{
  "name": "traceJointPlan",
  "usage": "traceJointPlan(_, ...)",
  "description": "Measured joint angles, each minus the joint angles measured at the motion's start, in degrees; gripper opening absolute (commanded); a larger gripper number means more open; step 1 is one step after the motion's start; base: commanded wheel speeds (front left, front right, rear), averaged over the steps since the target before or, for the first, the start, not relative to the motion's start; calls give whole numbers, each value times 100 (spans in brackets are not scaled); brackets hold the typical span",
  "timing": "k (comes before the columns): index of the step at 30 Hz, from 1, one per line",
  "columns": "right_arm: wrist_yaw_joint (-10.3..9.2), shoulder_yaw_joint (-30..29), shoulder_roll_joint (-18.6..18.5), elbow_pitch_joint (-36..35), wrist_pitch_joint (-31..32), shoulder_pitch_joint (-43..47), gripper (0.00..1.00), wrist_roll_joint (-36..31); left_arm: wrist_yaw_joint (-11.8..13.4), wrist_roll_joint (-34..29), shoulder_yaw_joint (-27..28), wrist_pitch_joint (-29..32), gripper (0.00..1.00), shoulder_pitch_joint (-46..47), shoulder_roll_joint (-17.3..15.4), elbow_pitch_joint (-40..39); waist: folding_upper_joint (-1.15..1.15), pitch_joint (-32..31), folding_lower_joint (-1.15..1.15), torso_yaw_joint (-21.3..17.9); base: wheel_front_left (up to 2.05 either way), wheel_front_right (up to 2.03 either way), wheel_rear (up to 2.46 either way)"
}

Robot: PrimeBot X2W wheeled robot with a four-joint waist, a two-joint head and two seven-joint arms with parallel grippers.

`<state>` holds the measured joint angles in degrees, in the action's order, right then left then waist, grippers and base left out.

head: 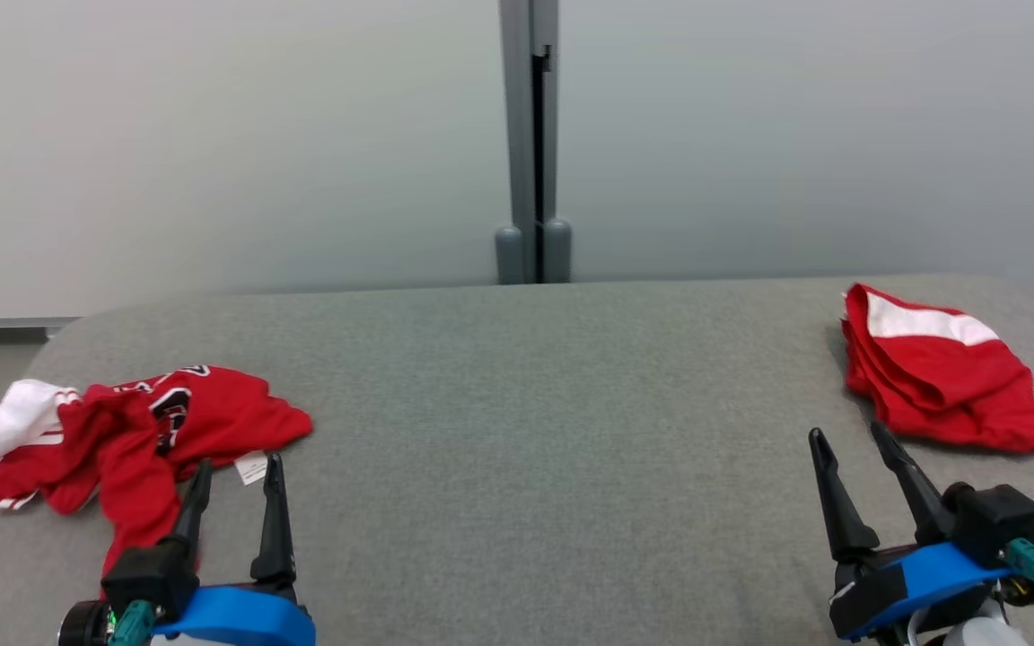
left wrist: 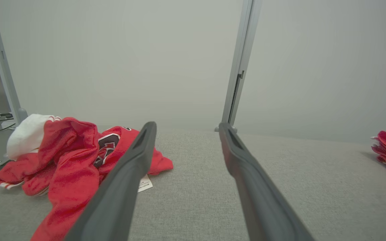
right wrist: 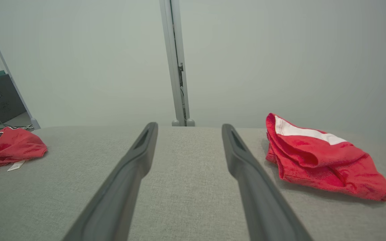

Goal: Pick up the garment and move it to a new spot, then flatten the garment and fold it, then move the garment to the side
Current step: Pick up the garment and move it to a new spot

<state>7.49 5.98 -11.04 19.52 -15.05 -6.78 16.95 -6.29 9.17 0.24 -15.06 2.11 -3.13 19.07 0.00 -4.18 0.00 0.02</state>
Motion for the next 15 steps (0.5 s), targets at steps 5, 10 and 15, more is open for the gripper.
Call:
traceJointPlan(5, 0, 149, 110, -18, 0, 13, 100, 29, 44, -68, 137, -1, 100, 25, 0, -12, 0, -79, -1, 526, 0, 0, 0)
traceJointPlan(10, 0, 304, 182, 19, 0, 4, 100, 98, 125, -111, 303, 0, 100, 14, -14, -54, 0, -120, 0, 1162, 0, 0, 0)
traceJointPlan(15, 0, 398, 235, 49, 0, -7, 100, 169, 124, -118, 320, -1, 100, -1, -18, -68, 0, -98, -1, 1789, 0, 0, 0)
